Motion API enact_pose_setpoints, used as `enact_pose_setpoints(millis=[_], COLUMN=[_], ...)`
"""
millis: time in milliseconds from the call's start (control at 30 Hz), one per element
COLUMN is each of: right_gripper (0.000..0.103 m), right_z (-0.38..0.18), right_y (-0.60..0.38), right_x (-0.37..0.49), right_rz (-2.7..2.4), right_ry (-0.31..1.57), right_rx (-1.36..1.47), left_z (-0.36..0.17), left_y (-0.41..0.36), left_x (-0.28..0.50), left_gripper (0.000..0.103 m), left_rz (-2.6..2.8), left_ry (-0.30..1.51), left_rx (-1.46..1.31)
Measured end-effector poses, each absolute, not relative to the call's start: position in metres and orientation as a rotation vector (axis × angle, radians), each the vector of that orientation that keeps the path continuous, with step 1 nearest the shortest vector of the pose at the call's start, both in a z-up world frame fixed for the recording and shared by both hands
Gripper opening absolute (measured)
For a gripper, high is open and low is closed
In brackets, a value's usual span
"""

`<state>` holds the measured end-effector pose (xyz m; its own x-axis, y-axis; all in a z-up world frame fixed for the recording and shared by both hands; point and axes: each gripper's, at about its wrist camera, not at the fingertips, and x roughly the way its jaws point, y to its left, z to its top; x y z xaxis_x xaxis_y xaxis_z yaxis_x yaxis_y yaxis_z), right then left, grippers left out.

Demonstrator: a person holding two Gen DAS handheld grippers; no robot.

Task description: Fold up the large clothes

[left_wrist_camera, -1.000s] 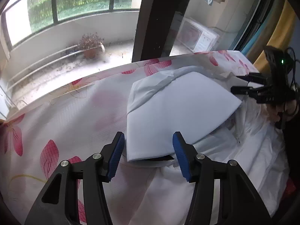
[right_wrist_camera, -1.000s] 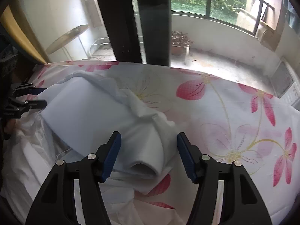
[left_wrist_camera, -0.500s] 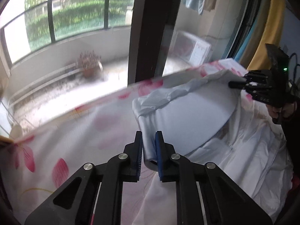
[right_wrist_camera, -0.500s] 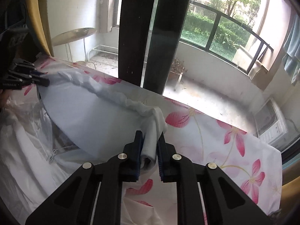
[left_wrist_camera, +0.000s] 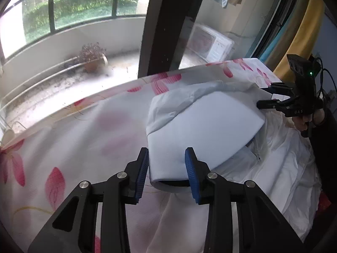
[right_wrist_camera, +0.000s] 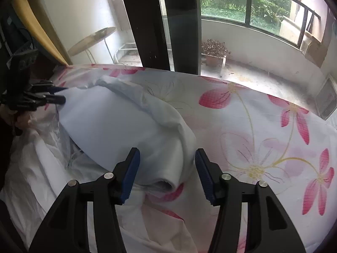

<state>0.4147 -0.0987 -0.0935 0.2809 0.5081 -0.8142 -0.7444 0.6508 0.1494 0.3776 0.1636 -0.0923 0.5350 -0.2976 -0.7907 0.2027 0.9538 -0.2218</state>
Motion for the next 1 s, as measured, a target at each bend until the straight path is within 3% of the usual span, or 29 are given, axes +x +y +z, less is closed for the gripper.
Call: enact_pose_setpoints(millis=[33,100,167,233,467,733,1000], right_gripper=[0.029,0.020,0.014,0.014,0.014,0.025,0.025], right_z=[-0.092,-0.089,-0.082,-0.073,-0.065,-0.073,-0.070], right_y=[-0.095,-0.092,-0.091,-0.090,-0.075,-0.089,-0.100], right_x=[0.411,0.406,0.399,0.390,0.334,0.304,0.292], right_rz=[0.867,0.850,0.822,0.774,0.648,0.667,0.681], right_ry=[0.960,0.926,0.874,0.789,0.532,0.531,0.540], right_rx=[-0.297,-0.340,-0.389,-0.462,-0.705,-0.666,-0.616], left_z=[-0.093,-0.094,-0.091,-0.083,-0.059,-0.063,-0.055], left_y=[0.162,0.159,0.159,0.158,0.128,0.120,0.116], left_x=[0.378,0.376,0.372,0.365,0.330,0.294,0.266], left_gripper=[0.037,0.037,0.026,0.019,0.018,0.018,0.018], left_rz=[-0.301,-0.301,-0.288,-0.265,-0.206,-0.169,-0.199], left_ry=[0.965,0.961,0.933,0.881,0.725,0.689,0.644], left_rx=[-0.103,-0.094,-0.073,-0.037,0.154,0.141,0.109])
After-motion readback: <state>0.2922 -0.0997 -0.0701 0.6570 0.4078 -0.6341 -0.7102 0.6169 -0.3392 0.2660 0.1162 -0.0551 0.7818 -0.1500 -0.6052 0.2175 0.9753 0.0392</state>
